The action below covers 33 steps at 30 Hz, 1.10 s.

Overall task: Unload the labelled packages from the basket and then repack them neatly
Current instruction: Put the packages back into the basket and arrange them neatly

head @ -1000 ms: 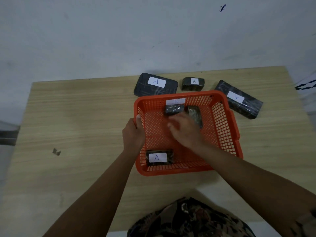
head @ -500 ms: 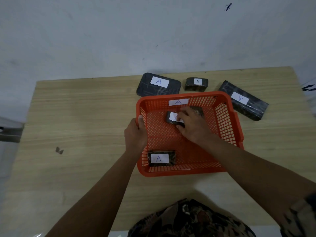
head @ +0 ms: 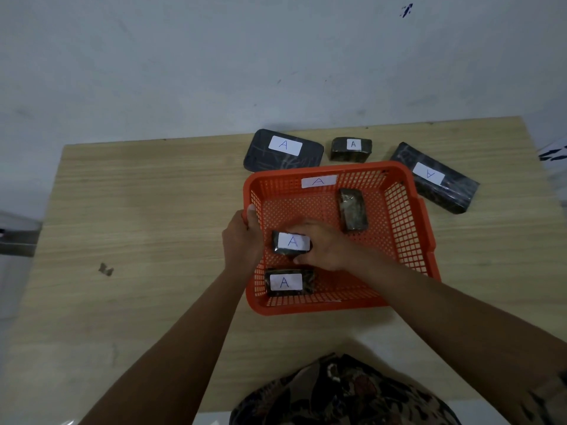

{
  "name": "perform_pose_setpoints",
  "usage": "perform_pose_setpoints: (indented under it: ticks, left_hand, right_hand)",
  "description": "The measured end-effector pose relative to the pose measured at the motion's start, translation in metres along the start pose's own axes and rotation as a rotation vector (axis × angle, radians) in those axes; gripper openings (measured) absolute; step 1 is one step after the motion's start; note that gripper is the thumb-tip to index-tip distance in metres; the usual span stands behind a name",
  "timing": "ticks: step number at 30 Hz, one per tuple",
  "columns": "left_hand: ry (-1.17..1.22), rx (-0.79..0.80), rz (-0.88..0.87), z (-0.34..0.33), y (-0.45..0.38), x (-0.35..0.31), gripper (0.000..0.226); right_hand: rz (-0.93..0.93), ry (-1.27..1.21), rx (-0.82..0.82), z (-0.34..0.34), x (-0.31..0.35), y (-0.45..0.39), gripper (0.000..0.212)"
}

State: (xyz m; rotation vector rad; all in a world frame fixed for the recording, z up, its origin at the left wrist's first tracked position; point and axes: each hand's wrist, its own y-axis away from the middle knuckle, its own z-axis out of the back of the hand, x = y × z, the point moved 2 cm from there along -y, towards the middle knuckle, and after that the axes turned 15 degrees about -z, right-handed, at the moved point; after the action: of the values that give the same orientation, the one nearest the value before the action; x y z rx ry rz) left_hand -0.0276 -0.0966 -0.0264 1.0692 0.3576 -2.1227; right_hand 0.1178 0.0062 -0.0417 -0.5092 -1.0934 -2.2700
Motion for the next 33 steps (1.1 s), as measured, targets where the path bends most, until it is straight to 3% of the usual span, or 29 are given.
perform_pose_setpoints:
  ticks: [6,12,18,20,23,25,28,33]
  left_hand:
    - [0.017,0.000,-0.013,-0.001,0.000,-0.001,0.046]
    - [0.012,-0.002,-0.009,-0.001,0.001,-0.001,0.045]
    - [-0.009,-0.014,-0.019,-0.002,0.000,0.000,0.047]
    - [-0.009,-0.010,-0.020,-0.002,0.000,0.001,0.047]
    - [0.004,-0.008,-0.010,-0.002,-0.001,0.002,0.047]
    - [0.005,-0.008,-0.008,-0.003,-0.001,0.003,0.047]
    - [-0.001,0.000,-0.017,-0.003,-0.002,0.004,0.047]
    - [0.003,-0.001,-0.030,-0.003,-0.001,0.005,0.048]
  right_hand:
    - [-0.070,-0.090,0.181,-0.003,0.011,0.002,0.039]
    - [-0.158,-0.120,0.036,-0.012,0.011,0.002,0.031]
    - [-0.113,-0.182,0.050,-0.017,0.015,0.008,0.025]
    - [-0.118,-0.189,-0.089,-0.005,0.012,0.011,0.022]
    - [-0.180,-0.199,-0.553,0.021,-0.003,0.015,0.013]
    - [-0.266,-0.218,-0.768,0.037,-0.019,0.017,0.010]
    - [-0.400,-0.134,-0.816,0.049,-0.045,0.016,0.016]
    - [-0.479,-0.126,-0.649,0.045,-0.062,0.012,0.054]
